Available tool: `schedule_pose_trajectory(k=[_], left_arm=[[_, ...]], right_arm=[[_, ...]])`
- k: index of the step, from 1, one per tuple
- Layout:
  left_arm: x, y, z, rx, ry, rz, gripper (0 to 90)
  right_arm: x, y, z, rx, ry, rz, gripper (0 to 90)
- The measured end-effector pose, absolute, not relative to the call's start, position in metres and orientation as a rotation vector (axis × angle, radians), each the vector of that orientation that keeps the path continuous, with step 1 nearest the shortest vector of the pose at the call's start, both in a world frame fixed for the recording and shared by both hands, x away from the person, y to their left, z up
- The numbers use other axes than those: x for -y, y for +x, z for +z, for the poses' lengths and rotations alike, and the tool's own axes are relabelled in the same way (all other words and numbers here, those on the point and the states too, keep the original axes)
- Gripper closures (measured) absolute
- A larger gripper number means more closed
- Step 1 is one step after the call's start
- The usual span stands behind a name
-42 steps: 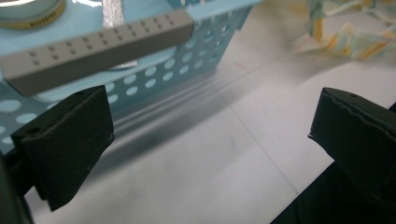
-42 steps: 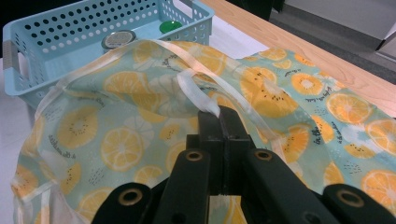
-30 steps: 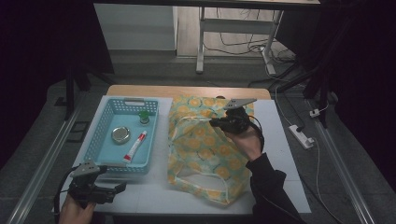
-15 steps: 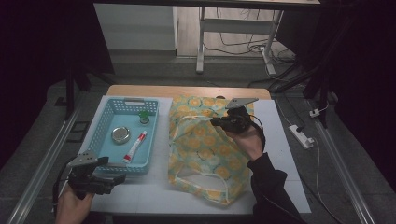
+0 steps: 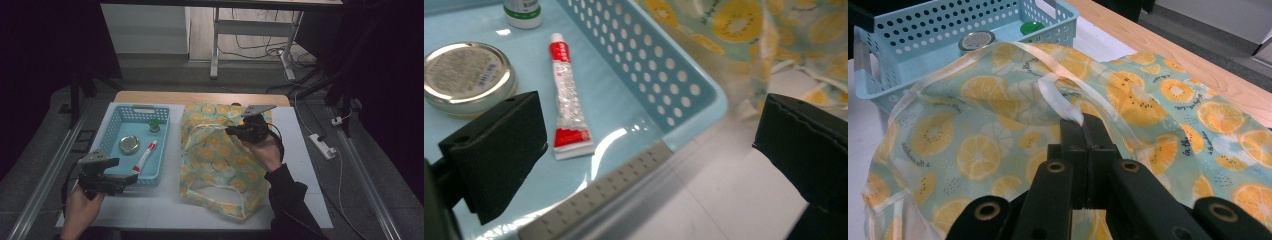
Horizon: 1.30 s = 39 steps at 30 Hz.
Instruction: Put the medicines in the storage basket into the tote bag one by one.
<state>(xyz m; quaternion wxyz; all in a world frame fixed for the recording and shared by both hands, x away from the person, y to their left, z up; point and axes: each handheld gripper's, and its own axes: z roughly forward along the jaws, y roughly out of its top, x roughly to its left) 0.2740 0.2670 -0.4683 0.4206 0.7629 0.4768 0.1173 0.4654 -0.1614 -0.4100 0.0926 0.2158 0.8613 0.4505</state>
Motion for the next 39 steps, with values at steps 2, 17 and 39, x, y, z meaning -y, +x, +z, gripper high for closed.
schedule_pose_trajectory(k=[2, 17, 39], left_arm=[[-0.266, 0.278, -0.468, -1.203, 1.925, 0.307, 0.0], [-0.271, 0.318, -0.464, -1.27, 1.945, 0.298, 0.0], [-0.284, 0.392, -0.469, -1.388, 1.988, 0.296, 0.0]], right_arm=[[0.161, 0.465, -0.41, -2.558, 0.64, 1.337, 90.0], [0.161, 0.465, -0.41, -2.557, 0.637, 1.34, 90.0], [0.163, 0.467, -0.409, -2.543, 0.636, 1.353, 90.0]])
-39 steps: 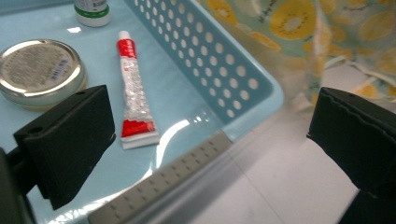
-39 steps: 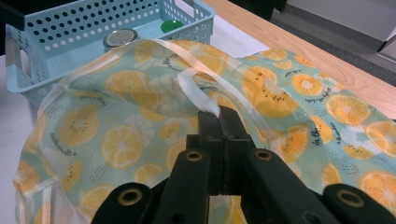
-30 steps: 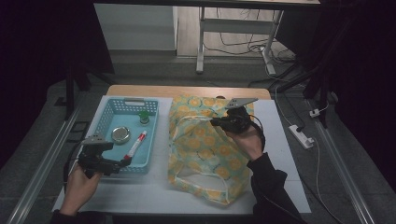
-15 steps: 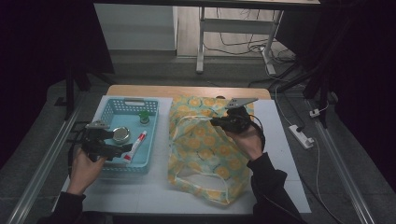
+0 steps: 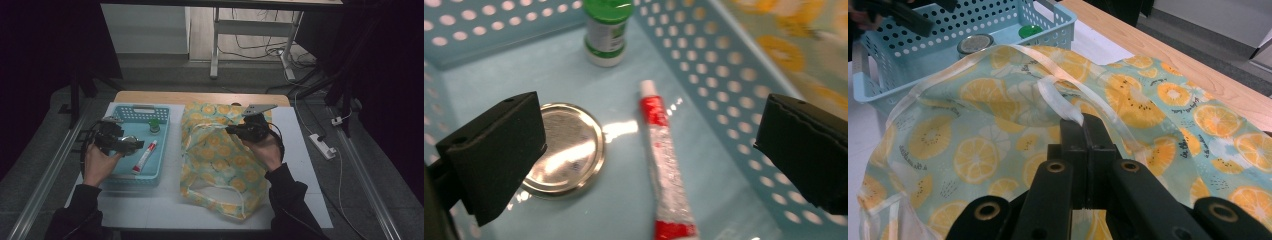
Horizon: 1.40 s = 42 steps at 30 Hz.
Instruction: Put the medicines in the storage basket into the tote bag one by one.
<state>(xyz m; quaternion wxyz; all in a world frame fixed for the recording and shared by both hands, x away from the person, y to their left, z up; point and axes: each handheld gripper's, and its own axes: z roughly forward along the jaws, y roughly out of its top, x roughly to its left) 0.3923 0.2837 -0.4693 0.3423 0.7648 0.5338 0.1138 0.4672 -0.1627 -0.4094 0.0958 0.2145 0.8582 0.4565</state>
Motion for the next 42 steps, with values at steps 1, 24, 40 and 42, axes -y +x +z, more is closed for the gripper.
schedule_pose_trajectory(k=[1, 24, 40, 42], left_arm=[[-0.285, 0.396, -0.471, -1.405, 1.992, 0.302, 0.0], [-0.287, 0.452, -0.501, -1.53, 2.107, 0.244, 0.0], [-0.281, 0.46, -0.515, -1.651, 2.229, 0.127, 1.0], [-0.281, 0.458, -0.515, -1.678, 2.224, 0.114, 3.2]], right_arm=[[0.163, 0.467, -0.409, -2.543, 0.636, 1.352, 90.0], [0.165, 0.468, -0.408, -2.542, 0.63, 1.359, 90.0], [0.165, 0.467, -0.407, -2.543, 0.628, 1.36, 90.0], [0.166, 0.467, -0.407, -2.544, 0.628, 1.361, 90.0]])
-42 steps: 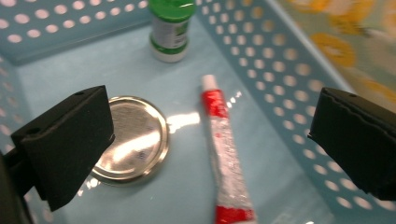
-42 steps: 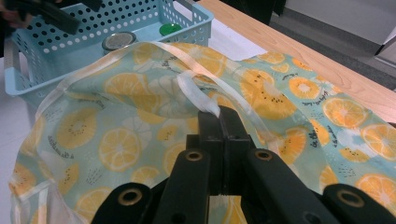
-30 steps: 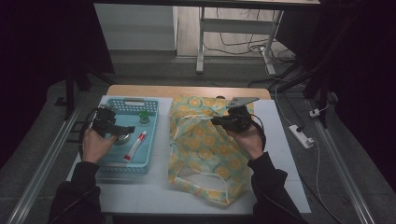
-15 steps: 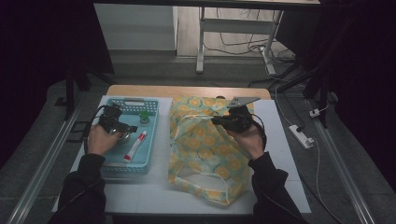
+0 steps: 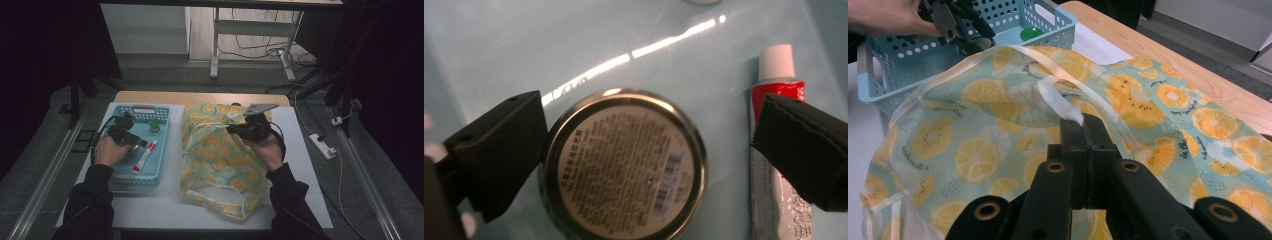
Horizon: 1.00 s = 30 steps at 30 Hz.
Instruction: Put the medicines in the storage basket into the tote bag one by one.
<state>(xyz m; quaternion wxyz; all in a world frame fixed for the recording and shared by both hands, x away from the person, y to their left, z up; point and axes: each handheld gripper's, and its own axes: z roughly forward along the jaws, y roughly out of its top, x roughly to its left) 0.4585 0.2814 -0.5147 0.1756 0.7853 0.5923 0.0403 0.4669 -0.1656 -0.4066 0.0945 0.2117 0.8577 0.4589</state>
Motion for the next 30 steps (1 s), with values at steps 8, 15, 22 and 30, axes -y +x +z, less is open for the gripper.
schedule_pose_trajectory(k=[8, 15, 22, 30], left_arm=[[-0.276, 0.452, -0.518, -1.747, 2.28, 0.113, 8.5], [-0.277, 0.451, -0.518, -1.779, 2.29, 0.122, 19.9], [-0.28, 0.448, -0.512, -1.747, 2.24, 0.099, 20.2], [-0.281, 0.439, -0.493, -1.634, 2.172, 0.132, 20.2]], right_arm=[[0.165, 0.467, -0.408, -2.545, 0.624, 1.358, 90.0], [0.165, 0.468, -0.408, -2.544, 0.626, 1.356, 90.0], [0.165, 0.468, -0.408, -2.544, 0.625, 1.36, 90.0], [0.165, 0.467, -0.408, -2.547, 0.629, 1.361, 90.0]])
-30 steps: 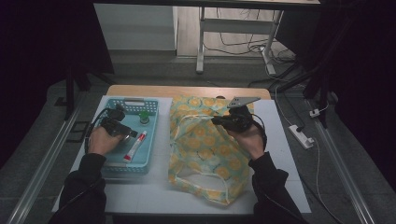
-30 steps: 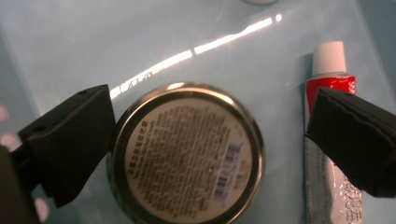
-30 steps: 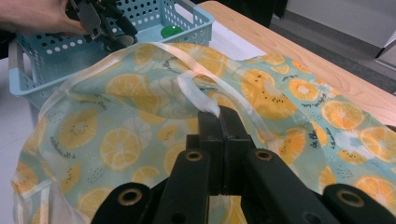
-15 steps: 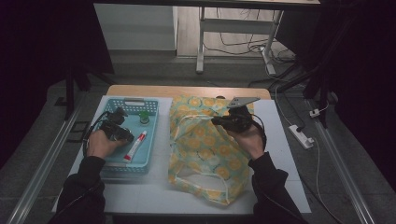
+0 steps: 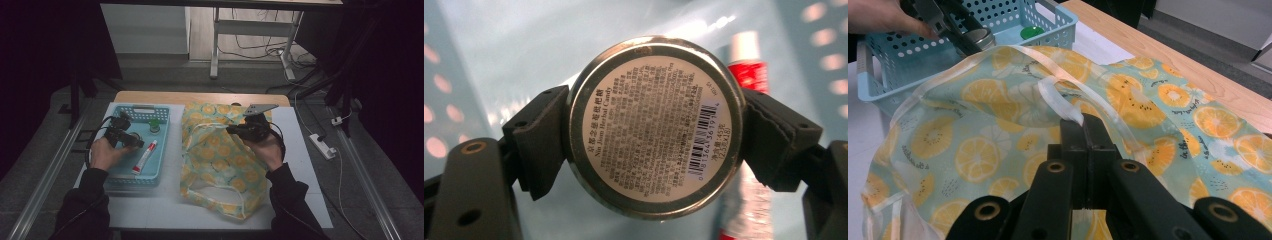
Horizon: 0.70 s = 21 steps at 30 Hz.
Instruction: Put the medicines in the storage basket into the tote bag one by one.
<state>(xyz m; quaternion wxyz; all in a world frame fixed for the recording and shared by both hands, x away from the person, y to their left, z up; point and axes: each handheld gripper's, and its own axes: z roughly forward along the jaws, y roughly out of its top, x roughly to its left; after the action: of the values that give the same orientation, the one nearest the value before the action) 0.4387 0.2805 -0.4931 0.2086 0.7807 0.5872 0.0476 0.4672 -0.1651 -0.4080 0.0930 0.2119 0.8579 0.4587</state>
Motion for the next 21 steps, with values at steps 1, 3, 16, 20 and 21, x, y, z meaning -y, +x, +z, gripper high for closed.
schedule_pose_trajectory(k=[1, 3, 16, 20, 21], left_arm=[[-0.28, 0.437, -0.491, -1.62, 2.165, 0.13, 20.2], [-0.279, 0.434, -0.487, -1.581, 2.167, 0.149, 20.2], [-0.268, 0.412, -0.464, -1.408, 2.15, 0.232, 20.2], [-0.263, 0.405, -0.458, -1.357, 2.136, 0.242, 20.2], [-0.262, 0.403, -0.456, -1.343, 2.135, 0.243, 20.2]], right_arm=[[0.165, 0.467, -0.408, -2.548, 0.63, 1.363, 90.0], [0.165, 0.467, -0.408, -2.547, 0.631, 1.365, 90.0], [0.165, 0.467, -0.408, -2.542, 0.629, 1.371, 90.0], [0.164, 0.467, -0.408, -2.542, 0.63, 1.372, 90.0], [0.164, 0.466, -0.408, -2.542, 0.631, 1.372, 90.0]])
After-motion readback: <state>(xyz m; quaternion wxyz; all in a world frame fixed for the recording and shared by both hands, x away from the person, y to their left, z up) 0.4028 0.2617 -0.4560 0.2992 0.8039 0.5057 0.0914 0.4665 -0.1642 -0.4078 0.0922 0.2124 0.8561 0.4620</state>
